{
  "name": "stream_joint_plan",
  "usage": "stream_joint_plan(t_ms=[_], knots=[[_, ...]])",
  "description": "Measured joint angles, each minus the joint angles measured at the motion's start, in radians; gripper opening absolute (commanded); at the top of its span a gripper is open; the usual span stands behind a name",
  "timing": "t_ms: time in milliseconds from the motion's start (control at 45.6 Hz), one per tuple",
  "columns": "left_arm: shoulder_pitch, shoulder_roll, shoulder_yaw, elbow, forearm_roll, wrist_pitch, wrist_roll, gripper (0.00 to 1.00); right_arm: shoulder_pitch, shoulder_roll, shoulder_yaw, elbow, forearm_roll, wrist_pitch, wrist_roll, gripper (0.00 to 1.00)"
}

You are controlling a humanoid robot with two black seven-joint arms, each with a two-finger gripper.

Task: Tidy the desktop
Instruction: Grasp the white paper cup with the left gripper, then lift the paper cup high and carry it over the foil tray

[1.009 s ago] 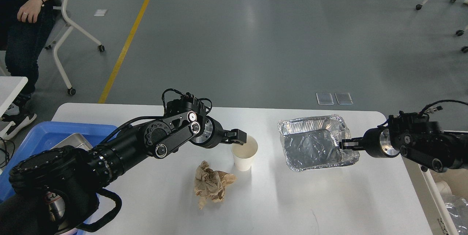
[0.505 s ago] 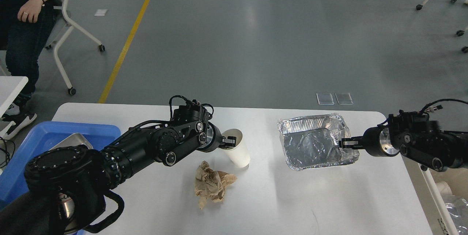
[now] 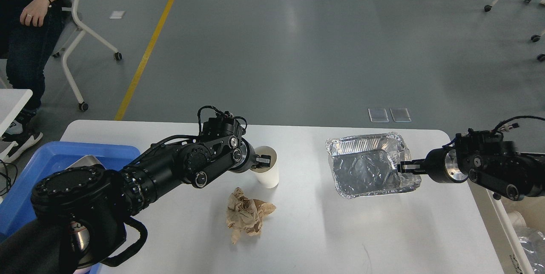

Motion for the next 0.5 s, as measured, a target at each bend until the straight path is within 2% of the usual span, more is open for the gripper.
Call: stream_joint_plan(t_ms=[285, 505], knots=[[-0.046, 0.035, -0.005, -0.024, -0.012, -0.055, -0.005, 0.00, 0.000, 0.000, -0.001, -0.003, 0.000, 0.000, 0.000, 0.00], [-0.070, 0.154, -0.013, -0.147, -0.031, -0.165, -0.002, 0.00, 0.001, -0.002, -0.001, -0.007, 0.000, 0.000, 0.000, 0.00]])
